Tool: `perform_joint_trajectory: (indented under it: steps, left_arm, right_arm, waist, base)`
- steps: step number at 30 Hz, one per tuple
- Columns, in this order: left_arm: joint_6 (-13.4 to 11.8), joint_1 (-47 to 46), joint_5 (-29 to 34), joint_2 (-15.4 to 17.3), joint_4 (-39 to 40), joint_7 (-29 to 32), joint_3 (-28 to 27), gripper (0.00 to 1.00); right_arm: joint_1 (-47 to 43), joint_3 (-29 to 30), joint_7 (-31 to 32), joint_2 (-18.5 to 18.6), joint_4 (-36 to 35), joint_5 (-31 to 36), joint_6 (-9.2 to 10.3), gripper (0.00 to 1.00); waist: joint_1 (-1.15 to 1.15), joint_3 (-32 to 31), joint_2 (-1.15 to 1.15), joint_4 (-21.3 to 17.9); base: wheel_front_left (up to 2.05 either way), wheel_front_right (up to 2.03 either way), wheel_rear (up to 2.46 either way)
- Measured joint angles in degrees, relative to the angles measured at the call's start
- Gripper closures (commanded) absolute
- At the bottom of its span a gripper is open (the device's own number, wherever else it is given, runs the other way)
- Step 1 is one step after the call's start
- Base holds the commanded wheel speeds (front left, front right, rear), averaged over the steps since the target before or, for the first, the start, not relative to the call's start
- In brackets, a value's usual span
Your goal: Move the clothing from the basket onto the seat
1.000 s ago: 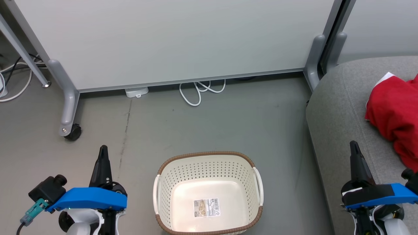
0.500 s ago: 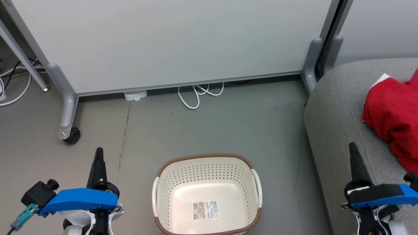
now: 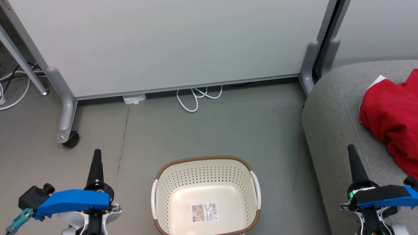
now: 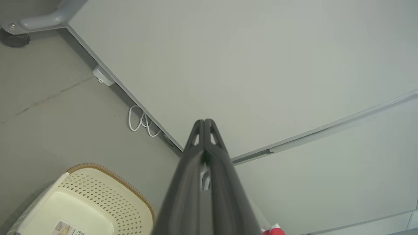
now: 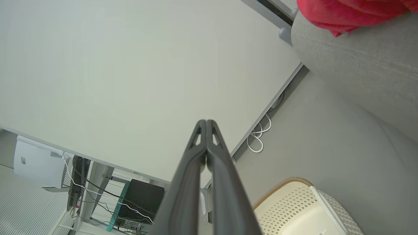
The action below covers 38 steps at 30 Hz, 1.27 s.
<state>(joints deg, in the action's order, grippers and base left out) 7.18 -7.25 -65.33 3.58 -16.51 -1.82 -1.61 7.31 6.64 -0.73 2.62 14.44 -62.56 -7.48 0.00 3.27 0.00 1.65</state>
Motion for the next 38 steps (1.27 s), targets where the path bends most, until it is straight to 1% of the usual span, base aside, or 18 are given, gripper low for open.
perform_joint_trajectory:
  steps: [19, 38]
  left_arm:
    - [0.0, 0.2, -10.3, 0.0, 0.9, 2.8, -1.4, 1.0]
    - [0.0, 0.7, -19.0, 0.0, 1.6, 5.2, -2.7, 1.0]
  right_arm:
    - [-0.3, 0.0, 2.7, 0.0, -0.1, -10.9, 0.0, 1.0]
    - [-0.5, 0.0, 4.8, 0.1, -0.2, -20.2, 0.0, 1.0]
  waist:
    - [0.0, -1.0, 0.0, -0.5]
    - [0.0, -1.9, 0.0, -1.0]
  base:
    - [0.0, 0.0, 0.0]
    - [0.0, 0.0, 0.0]
